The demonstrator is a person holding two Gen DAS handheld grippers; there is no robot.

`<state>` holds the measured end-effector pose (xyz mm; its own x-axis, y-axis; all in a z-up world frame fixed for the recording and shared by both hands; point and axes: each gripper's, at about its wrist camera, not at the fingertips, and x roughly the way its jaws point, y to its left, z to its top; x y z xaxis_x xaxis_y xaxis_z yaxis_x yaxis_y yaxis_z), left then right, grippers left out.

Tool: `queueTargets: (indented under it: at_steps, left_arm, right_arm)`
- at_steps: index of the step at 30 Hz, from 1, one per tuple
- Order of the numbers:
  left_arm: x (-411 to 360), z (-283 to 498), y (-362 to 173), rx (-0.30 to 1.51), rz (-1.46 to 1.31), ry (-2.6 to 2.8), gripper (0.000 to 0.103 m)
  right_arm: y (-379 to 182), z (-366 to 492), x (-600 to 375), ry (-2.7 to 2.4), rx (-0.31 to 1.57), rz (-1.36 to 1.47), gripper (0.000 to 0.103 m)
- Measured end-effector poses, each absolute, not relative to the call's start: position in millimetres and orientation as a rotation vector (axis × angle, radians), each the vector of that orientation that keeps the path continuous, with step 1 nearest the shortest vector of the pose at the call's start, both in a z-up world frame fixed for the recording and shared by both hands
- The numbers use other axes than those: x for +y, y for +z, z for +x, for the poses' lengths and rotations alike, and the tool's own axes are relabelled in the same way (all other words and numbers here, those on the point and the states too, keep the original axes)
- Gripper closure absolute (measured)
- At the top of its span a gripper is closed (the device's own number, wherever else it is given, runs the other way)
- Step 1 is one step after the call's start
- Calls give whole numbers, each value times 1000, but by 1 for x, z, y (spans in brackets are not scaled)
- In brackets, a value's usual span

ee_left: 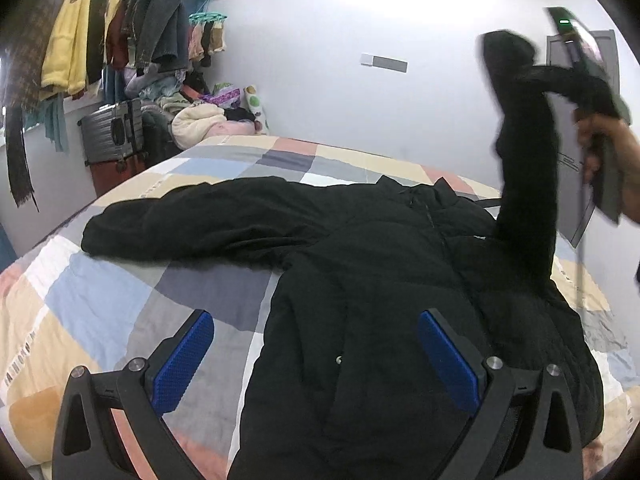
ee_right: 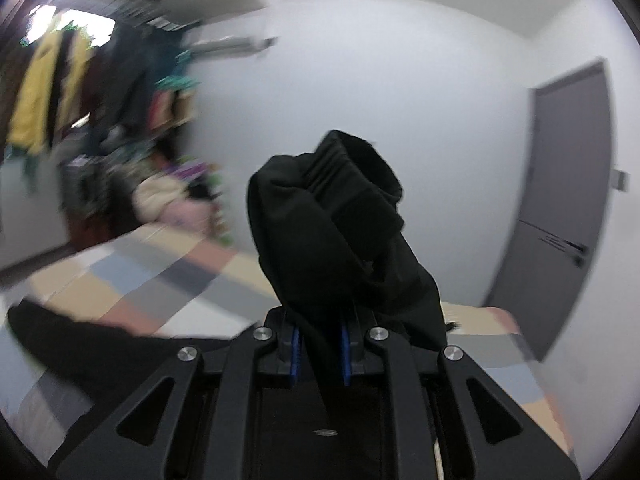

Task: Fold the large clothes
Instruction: 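Lift the held sleeve with the right tool and swing it across the jacket body, then lower the sleeve onto the jacket body and open the right tool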

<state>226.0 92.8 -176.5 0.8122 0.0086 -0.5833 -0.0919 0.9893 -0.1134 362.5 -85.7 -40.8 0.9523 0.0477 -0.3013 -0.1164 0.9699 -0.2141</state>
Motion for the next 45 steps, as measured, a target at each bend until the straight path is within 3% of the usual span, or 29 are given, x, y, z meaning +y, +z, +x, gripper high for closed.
queueTargets:
  at_steps: [11,21,45]
  left_arm:
    - [126,228,-193,654,-209,68,0]
    - [131,236,-206,688,-229,57,0]
    - [127,229,-204,677,-206,94,0]
  right_arm:
    - [-219,400,47,300,624,-401,88]
    - [-304,435,59,311,737,-382,88]
    - [-272,367,34,355,811,-309,82]
